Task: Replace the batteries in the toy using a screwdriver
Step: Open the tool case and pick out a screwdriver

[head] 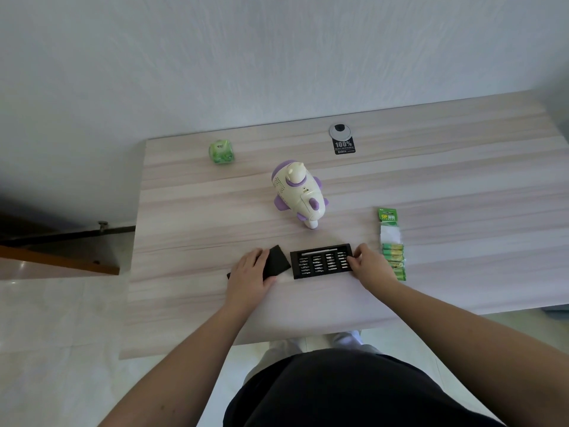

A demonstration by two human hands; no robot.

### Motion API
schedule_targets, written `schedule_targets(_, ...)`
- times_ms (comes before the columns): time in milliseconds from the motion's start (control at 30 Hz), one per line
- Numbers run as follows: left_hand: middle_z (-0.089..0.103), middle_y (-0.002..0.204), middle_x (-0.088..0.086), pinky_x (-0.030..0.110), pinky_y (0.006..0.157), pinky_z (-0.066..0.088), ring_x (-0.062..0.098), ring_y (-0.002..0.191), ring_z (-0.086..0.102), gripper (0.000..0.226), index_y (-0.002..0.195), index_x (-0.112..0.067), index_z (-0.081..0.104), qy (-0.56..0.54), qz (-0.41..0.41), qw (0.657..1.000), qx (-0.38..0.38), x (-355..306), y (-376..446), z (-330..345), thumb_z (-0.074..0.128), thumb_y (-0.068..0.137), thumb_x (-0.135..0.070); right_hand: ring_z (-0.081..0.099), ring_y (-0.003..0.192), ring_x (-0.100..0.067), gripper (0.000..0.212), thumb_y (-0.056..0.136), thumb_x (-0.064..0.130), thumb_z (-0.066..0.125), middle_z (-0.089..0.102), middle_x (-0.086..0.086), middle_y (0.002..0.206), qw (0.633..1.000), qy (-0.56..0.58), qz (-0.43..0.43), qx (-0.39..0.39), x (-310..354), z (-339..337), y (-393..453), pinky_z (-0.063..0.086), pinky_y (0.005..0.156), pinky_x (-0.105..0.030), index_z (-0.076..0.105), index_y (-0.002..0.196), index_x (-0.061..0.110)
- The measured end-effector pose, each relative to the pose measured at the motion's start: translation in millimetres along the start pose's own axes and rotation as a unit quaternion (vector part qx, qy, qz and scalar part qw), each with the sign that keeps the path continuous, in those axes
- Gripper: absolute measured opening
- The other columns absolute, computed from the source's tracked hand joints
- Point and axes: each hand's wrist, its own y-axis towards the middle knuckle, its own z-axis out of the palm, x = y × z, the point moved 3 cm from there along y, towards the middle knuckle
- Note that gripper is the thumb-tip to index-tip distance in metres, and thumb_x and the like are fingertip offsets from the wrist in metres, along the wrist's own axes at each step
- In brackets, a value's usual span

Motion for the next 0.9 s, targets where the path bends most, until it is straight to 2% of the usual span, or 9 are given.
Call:
schedule_targets(200,0.041,0.145,0.007,0.042,0.108,0.032,0.027,0.135,0.035,0.064,0.144,-0.021,0.040,-0.077,-0.052,0.995,-0.020,-23.7,19.4,-7.4,0.061,0.088,-0.043,0.061,0.075,-0.023,0.019,0.096,0.030,0.053,0.067,-0.007,0.090,0.993,0.107,0.023,-0.039,-4.8,-5.3,-7.8,0.047,0.058,-0.030,0.051,0.106,0.014)
schedule_targets(267,0.046,0.142,0.010,0.042,0.107,0.036,0.029,0.132,0.041,0.055,0.139,-0.016,0.047,-0.079,-0.006,0.996,-0.029,-32.7,22.0,-9.0,0.060,0.090,-0.036,0.059,0.077,-0.018,0.019,0.097,0.026,0.052,0.066,-0.005,0.096,0.986,0.157,0.020,-0.054,-6.0,-5.2,-15.3,0.042,0.057,-0.027,0.054,0.111,0.013)
schedule_targets(367,0.054,0.134,0.012,0.046,0.099,0.047,0.033,0.124,0.052,0.049,0.131,-0.010,0.054,-0.037,0.112,0.993,-0.031,-44.7,21.3,-5.1,0.052,0.088,-0.034,0.058,0.081,-0.015,0.026,0.096,0.020,0.051,0.062,0.001,0.100,0.974,0.220,0.023,-0.055,-11.6,1.4,-25.6,0.043,0.060,-0.026,0.052,0.122,0.016)
schedule_targets(433,0.050,0.142,0.009,0.045,0.109,0.039,0.031,0.133,0.045,0.054,0.135,-0.011,0.050,0.003,0.155,0.988,0.002,-53.1,17.3,2.4,0.047,0.089,-0.039,0.059,0.082,-0.013,0.031,0.096,0.017,0.050,0.061,0.002,0.105,0.962,0.267,0.037,-0.039,-16.1,9.2,-29.8,0.050,0.064,-0.029,0.049,0.127,0.020)
schedule_targets(533,0.042,0.150,0.004,0.038,0.116,0.020,0.022,0.142,0.033,0.068,0.143,-0.011,0.042,0.038,0.160,0.985,0.046,-62.4,8.4,14.4,0.029,0.089,-0.049,0.060,0.093,-0.012,0.038,0.096,0.018,0.050,0.061,0.001,0.117,0.949,0.312,0.036,-0.012,-15.8,15.1,-31.1,0.053,0.070,-0.030,0.045,0.133,0.024)
schedule_targets(600,0.046,0.147,0.003,0.039,0.116,0.023,0.021,0.140,0.037,0.068,0.142,-0.011,0.045,0.046,0.160,0.985,0.049,-67.2,2.4,18.6,0.029,0.088,-0.049,0.060,0.099,-0.011,0.043,0.097,0.021,0.050,0.058,0.003,0.123,0.947,0.319,0.028,0.005,-11.3,13.7,-29.1,0.051,0.068,-0.025,0.041,0.138,0.028)
schedule_targets(733,0.053,0.140,0.002,0.044,0.109,0.040,0.019,0.133,0.045,0.056,0.136,-0.016,0.051,0.034,0.145,0.988,0.027,-62.5,-4.5,16.6,0.042,0.088,-0.041,0.061,0.099,-0.010,0.055,0.095,0.025,0.052,0.050,0.006,0.129,0.958,0.284,0.008,0.031,-3.7,11.8,-24.9,0.054,0.071,-0.027,0.029,0.146,0.031)
schedule_targets(833,0.053,0.140,0.002,0.040,0.111,0.032,0.018,0.133,0.039,0.053,0.136,-0.017,0.053,0.020,0.086,0.996,-0.006,-39.6,-5.9,9.2,0.040,0.088,-0.038,0.061,0.092,-0.007,0.065,0.095,0.030,0.054,0.041,0.002,0.136,0.972,0.230,-0.012,0.037,0.0,12.9,-20.5,0.051,0.069,-0.024,0.019,0.149,0.034)
schedule_targets(900,0.046,0.147,0.001,0.040,0.114,0.024,0.019,0.139,0.033,0.056,0.140,-0.019,0.049,0.025,0.051,0.998,0.000,-19.8,-8.3,5.4,0.033,0.091,-0.041,0.062,0.088,-0.008,0.074,0.092,0.033,0.058,0.035,-0.001,0.140,0.978,0.208,-0.007,0.027,2.8,13.7,-15.9,0.053,0.076,-0.030,0.013,0.151,0.034)
